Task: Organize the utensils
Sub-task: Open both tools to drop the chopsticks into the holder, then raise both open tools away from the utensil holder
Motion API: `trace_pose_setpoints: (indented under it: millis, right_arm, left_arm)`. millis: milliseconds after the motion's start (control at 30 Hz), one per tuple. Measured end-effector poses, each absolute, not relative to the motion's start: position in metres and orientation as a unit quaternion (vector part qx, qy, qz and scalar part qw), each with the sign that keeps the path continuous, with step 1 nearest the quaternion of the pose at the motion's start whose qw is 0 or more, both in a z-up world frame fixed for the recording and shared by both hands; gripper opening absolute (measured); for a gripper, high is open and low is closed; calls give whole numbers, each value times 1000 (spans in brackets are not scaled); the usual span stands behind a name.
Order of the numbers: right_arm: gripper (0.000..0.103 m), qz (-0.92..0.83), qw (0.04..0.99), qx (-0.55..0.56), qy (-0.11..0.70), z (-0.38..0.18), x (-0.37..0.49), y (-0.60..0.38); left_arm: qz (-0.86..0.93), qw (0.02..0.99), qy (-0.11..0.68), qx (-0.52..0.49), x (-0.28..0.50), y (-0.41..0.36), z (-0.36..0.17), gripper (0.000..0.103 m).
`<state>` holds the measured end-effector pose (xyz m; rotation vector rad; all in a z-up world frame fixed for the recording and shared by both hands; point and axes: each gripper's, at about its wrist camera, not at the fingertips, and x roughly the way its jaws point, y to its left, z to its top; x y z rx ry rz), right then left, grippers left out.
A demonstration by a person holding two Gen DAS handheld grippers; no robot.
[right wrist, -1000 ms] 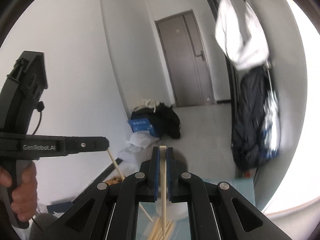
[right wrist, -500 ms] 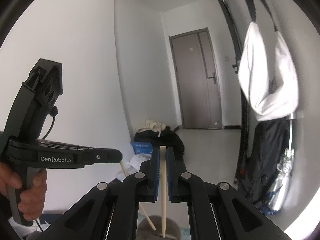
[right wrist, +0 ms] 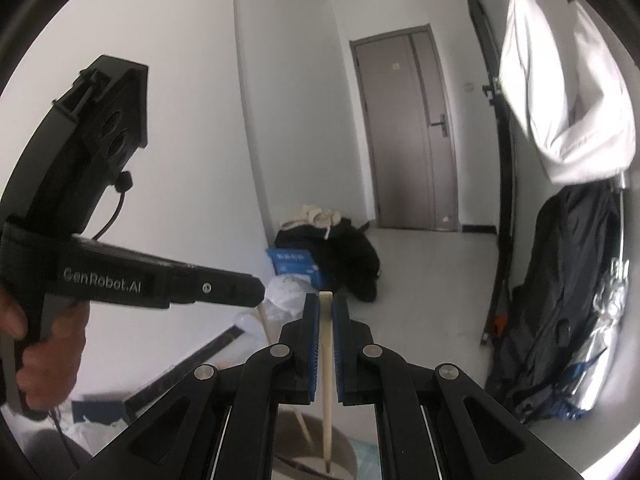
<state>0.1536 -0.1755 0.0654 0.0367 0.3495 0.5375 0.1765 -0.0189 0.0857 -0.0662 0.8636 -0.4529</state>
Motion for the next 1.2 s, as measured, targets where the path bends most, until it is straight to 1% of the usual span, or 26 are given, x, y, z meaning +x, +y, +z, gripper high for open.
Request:
trace_pose_setpoints:
  millis: [167, 233, 300, 500, 533, 567, 600, 633, 667, 700, 733, 767, 800, 833, 933, 1000, 1033, 1067, 1100, 1133, 1200]
  right_arm:
    - [6, 279, 943, 19, 183, 54, 151, -176]
    - [9, 288, 938, 24, 190, 51, 148, -177]
    - [9, 293, 935, 27, 196, 51, 147, -176]
    - [9, 295, 933, 27, 203, 54, 137, -179]
    - [11, 290, 935, 26, 202, 57, 133, -180]
    - [13, 285, 937, 25, 201, 58, 129, -180]
    - [16, 281, 938, 25, 201, 58, 125, -181]
    - [23, 274, 941, 26, 200, 60, 120, -183]
    - [28, 264, 943, 29, 198, 61, 116, -185]
    - [39, 258, 945, 30, 197, 61, 113, -186]
    - [50, 248, 949, 34, 194, 64, 108, -189]
    - [54, 244, 950, 38, 189, 64, 103, -191]
    - [63, 241, 952, 42, 184, 67, 98, -193]
    - [69, 232, 956, 45, 176, 69, 90, -196]
    - [70, 228, 957, 53, 171, 75, 75, -199]
    - [71, 221, 959, 51, 168, 80, 62, -199]
    - [72, 220, 960, 52, 165, 82, 58, -199]
    - [74, 217, 961, 52, 162, 84, 50, -199]
    - [79, 215, 962, 53, 159, 85, 45, -199]
    - [82, 213, 964, 54, 152, 87, 35, -198]
    - [83, 211, 966, 53, 143, 92, 21, -199]
  left_arm:
    - [-206, 879, 427, -51, 183, -14, 75, 0]
    - [-206, 877, 430, -61, 185, -12, 73, 0]
    - [-193, 878, 433, -65, 185, -11, 71, 0]
    - [-153, 880, 445, -61, 180, -6, 66, 7]
    - [-149, 883, 442, -59, 176, -6, 67, 9]
    - [-145, 886, 436, -56, 173, -5, 69, 13]
    - [-136, 891, 430, -54, 167, -4, 73, 16]
    - [-130, 894, 426, -53, 165, -4, 74, 26]
    - [-123, 898, 420, -53, 160, -3, 77, 37]
    - [-117, 903, 411, -52, 154, -2, 80, 43]
    - [-110, 908, 401, -48, 149, -2, 82, 54]
    - [-96, 916, 389, -37, 143, -2, 86, 62]
    - [-77, 923, 377, -24, 136, -2, 87, 65]
    - [-62, 927, 369, -18, 131, 0, 89, 66]
    - [-41, 936, 350, -19, 116, 4, 94, 68]
    - [-30, 940, 340, -20, 106, 6, 97, 74]
    - [-22, 942, 334, -19, 100, 7, 98, 79]
    - [-15, 944, 328, -18, 96, 7, 99, 81]
    - [-12, 946, 322, -18, 91, 7, 100, 82]
    - [-9, 949, 315, -19, 85, 7, 101, 82]
    - [-2, 954, 300, -24, 75, 7, 102, 82]
